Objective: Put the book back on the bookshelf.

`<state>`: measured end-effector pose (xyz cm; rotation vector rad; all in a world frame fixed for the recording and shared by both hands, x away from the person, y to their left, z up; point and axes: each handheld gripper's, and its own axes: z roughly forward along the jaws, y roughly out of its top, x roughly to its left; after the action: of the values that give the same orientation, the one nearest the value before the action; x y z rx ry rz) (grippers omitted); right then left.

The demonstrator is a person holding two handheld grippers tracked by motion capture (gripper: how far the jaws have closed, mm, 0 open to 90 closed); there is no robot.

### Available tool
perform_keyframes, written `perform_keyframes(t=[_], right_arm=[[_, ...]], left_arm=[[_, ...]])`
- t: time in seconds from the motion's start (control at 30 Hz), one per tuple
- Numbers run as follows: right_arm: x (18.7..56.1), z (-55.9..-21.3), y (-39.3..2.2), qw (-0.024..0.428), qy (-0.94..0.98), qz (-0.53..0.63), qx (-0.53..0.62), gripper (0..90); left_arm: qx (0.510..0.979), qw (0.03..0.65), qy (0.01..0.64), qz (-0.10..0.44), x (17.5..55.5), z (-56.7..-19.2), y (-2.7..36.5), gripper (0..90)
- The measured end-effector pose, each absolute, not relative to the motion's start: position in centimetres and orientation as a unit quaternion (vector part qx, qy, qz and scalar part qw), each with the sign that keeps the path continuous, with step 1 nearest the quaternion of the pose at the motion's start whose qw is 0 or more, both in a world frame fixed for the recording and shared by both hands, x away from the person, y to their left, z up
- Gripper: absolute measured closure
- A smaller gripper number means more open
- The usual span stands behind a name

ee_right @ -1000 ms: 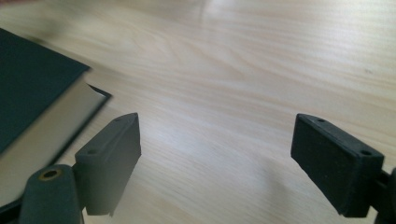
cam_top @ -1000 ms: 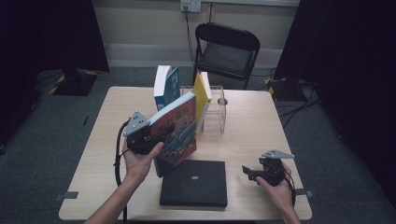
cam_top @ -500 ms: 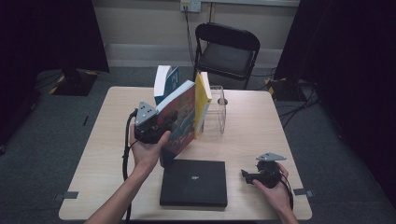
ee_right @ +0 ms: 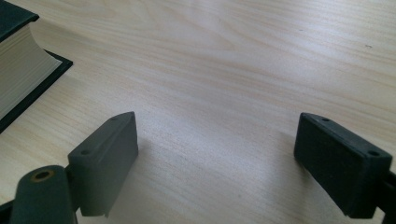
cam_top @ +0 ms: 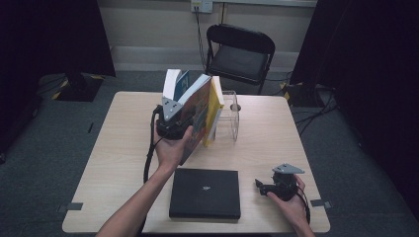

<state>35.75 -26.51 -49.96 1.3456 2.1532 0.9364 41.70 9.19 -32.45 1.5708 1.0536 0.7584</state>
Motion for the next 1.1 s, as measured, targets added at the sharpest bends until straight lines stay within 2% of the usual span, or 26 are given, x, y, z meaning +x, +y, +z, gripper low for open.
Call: perform_keyframes(t=[0.27,0.67,1.1], right_arm=[[35.7,-50.0,-26.4,0.217,0.776,0.337,0.487,13.3],[35.6,-50.0,-26.3,0.214,0.779,0.338,0.483,13.3],[35.6,-50.0,-26.2,0.213,0.781,0.339,0.48,13.4]], left_arm=[[0.641,0.509,0.47,0.329,44.6,-33.0,8.1,74.5],[0.63,0.509,0.47,0.351,47.2,-33.6,6.3,74.5],[0.628,0.51,0.467,0.357,47.2,-35.6,6.4,74.5]])
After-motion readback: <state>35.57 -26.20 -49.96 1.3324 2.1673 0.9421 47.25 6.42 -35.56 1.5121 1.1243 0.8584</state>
